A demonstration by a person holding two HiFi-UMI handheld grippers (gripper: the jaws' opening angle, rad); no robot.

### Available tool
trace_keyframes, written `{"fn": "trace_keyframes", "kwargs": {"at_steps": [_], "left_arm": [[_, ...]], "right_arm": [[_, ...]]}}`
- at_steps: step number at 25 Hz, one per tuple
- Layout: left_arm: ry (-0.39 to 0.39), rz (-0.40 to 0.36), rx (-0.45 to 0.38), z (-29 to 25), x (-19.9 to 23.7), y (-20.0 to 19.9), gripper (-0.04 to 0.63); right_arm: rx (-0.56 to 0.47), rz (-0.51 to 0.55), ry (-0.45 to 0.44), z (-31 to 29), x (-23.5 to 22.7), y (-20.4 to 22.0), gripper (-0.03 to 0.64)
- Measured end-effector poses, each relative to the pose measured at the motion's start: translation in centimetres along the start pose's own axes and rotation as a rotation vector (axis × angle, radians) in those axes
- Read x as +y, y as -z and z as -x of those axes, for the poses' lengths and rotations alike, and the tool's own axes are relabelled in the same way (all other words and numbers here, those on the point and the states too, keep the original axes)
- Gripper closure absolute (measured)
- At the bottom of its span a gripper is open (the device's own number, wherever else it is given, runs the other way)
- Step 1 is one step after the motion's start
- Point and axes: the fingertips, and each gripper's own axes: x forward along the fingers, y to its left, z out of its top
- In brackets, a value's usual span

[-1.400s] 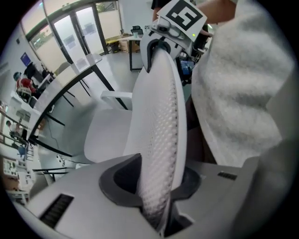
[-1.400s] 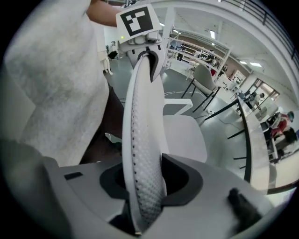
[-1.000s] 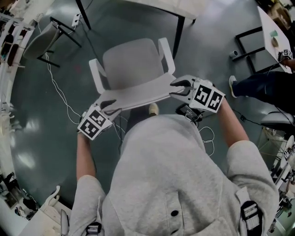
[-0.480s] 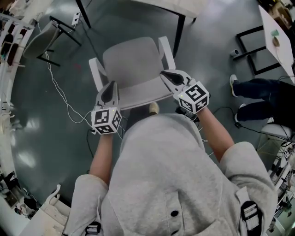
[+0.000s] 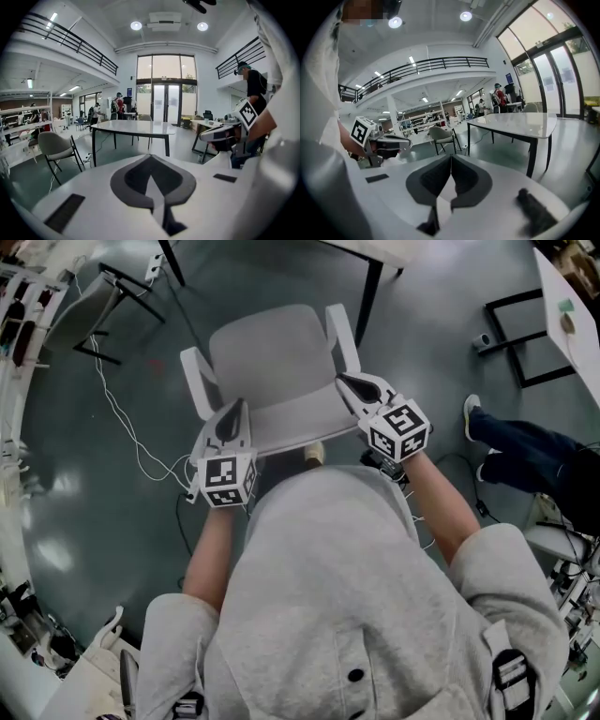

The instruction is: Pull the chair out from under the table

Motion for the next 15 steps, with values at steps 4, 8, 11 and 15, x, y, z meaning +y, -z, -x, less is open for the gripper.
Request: {"fn": "trace_keyframes", "kwargs": {"at_steps": [4,8,11,15], "left_arm": [[-0.001,-0.012,0.012,-0.23,-0.33,0.06,0.580],[-0.003,-0.011,0.015,-0.24,-0.19,0.07,0.580],[-0.003,-0.010,0.019,-0.24,-0.13,0.01,0.580],[0.002,-0.006,0.033,-0.36,-0.18,0.25,0.580]], "right_arm": [[0.021,0.109,0.007,0.05,0.83,0.34,0.588],[0.023,0.127,0.010,-0.13,0.95,0.31,0.588],[0.026,0.128,0.013,-0.16,0.95,0.20,0.588],[0.032,0.168,0.030,-0.22,1.21,0.35,0.588]]}}
